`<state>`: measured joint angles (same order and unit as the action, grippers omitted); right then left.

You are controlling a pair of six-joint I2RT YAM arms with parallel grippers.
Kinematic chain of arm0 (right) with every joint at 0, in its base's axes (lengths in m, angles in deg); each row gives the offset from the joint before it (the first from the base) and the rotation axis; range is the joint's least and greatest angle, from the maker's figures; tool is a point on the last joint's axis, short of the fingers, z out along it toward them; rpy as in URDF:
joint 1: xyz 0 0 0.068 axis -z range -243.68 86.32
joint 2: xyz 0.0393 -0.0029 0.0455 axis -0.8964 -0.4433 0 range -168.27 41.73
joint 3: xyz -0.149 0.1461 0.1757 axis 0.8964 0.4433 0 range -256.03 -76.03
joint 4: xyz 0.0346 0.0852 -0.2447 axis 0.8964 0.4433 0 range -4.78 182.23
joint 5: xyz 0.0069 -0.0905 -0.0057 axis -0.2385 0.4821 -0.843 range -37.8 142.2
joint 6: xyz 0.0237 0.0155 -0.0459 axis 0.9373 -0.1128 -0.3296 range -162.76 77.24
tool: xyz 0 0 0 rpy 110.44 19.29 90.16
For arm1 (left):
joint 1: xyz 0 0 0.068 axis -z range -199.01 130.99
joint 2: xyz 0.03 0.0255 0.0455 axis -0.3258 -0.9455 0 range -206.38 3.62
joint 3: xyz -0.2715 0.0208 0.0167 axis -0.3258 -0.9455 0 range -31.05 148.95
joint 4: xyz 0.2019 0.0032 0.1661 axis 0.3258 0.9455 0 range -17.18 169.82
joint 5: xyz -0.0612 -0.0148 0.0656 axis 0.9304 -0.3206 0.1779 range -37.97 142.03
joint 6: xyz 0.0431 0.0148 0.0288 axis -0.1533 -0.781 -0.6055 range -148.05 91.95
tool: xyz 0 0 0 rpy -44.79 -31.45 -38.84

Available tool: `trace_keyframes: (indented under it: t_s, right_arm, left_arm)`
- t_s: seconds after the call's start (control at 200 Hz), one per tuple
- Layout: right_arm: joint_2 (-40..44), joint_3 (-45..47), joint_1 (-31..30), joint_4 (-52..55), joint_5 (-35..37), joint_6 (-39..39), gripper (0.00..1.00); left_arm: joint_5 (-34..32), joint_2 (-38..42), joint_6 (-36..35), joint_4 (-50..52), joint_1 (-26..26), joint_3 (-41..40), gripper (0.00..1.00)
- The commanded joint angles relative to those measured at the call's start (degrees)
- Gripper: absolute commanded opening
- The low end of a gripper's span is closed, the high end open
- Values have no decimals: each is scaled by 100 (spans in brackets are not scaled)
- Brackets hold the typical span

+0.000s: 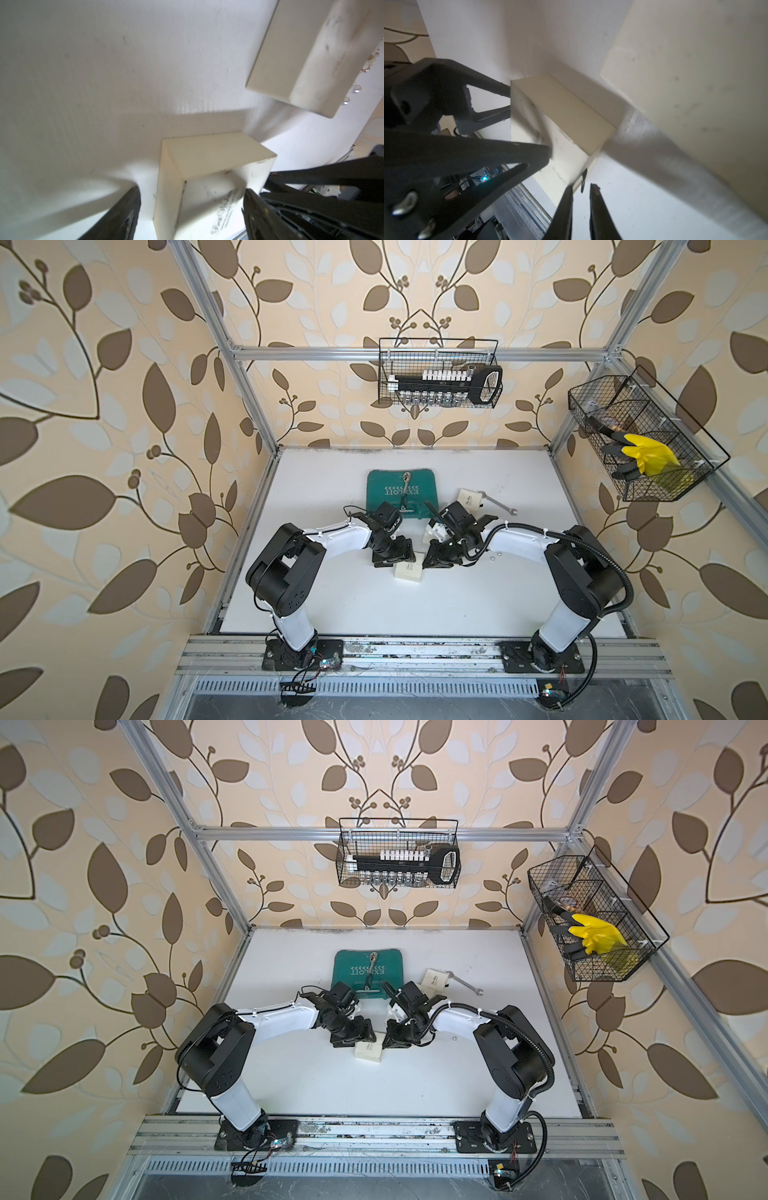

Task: Take out the earrings from the drawer-style jewelry box
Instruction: Open the drawer in the jewelry box.

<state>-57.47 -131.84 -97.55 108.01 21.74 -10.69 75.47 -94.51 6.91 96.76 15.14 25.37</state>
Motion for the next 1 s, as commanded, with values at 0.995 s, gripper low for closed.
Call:
trace_keyframes:
  t_s: [0.995]
  right_arm:
    - [89, 483, 80, -410, -198, -113, 17]
  left_arm:
    - [-6, -312, 45, 84, 65, 114, 72]
